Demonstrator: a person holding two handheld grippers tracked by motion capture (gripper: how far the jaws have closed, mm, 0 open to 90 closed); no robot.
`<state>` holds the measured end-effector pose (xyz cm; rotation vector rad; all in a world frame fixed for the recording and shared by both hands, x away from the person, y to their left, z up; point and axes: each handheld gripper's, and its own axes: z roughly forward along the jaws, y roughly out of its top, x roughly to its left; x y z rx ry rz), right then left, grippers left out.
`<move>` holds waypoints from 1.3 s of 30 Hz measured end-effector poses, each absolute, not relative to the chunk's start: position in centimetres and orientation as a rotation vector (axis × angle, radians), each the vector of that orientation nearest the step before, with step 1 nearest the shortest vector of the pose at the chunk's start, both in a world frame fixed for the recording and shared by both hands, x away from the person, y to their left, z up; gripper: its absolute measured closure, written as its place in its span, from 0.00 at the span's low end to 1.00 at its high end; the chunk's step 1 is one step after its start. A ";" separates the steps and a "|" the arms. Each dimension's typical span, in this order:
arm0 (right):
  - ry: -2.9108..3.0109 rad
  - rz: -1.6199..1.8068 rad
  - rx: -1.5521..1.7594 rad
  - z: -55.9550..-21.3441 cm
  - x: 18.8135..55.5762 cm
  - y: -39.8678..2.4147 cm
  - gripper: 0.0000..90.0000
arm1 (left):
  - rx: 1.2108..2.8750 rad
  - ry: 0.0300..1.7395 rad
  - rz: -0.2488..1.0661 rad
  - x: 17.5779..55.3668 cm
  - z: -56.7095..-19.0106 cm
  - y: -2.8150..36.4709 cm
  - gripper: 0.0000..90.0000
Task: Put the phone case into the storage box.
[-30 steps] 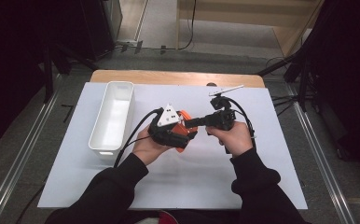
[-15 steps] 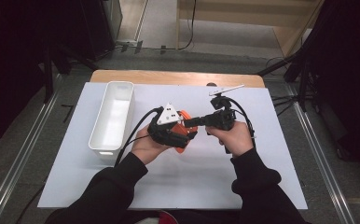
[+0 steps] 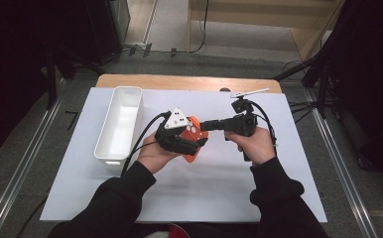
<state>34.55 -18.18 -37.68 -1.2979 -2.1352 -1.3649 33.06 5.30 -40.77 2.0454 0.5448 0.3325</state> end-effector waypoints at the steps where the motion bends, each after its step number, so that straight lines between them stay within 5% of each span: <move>1: -2.133 -1.371 -1.299 -37.6 34.5 -18.3 0.65 | 2.042 0.552 0.329 33.2 -40.7 5.4 0.18; 39: -2.233 -1.353 -1.296 -40.4 34.7 -20.3 0.44 | 2.030 0.670 0.205 34.4 -38.2 8.0 0.18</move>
